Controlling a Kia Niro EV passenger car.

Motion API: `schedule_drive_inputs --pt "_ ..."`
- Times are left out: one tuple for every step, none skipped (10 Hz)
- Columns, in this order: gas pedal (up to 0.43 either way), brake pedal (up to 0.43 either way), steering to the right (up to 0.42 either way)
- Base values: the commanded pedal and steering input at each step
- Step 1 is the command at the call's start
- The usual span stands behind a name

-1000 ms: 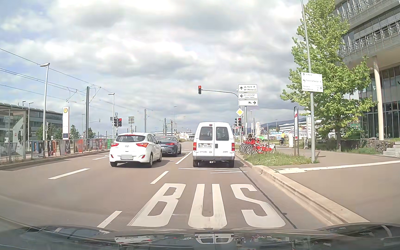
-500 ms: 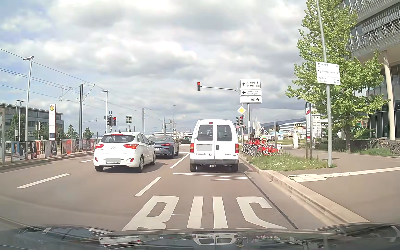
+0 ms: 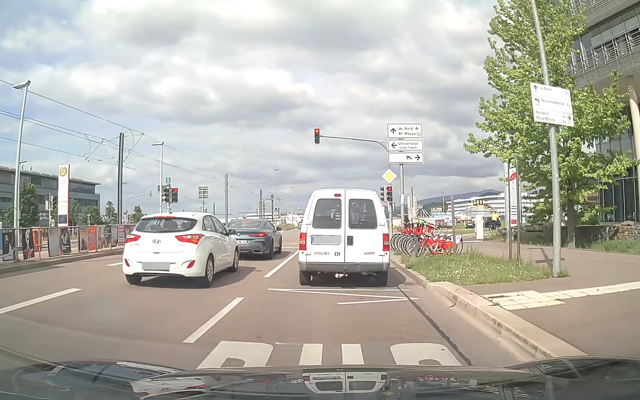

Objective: Follow the waypoints while adhering to traffic rules and regulations

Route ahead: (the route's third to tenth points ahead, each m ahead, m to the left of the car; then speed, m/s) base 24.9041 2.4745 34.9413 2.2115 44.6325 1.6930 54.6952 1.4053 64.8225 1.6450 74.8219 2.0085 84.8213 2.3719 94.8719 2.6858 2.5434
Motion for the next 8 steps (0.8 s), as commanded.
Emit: schedule_drive_inputs --pt "0.000 0.152 0.003" --pt "0.000 0.159 0.003" --pt "0.000 0.171 0.003" --pt "0.000 0.171 0.002" --pt "0.000 0.177 0.003" --pt "0.000 0.171 0.003" --pt "0.000 0.159 0.002" --pt "0.000 0.146 0.002"
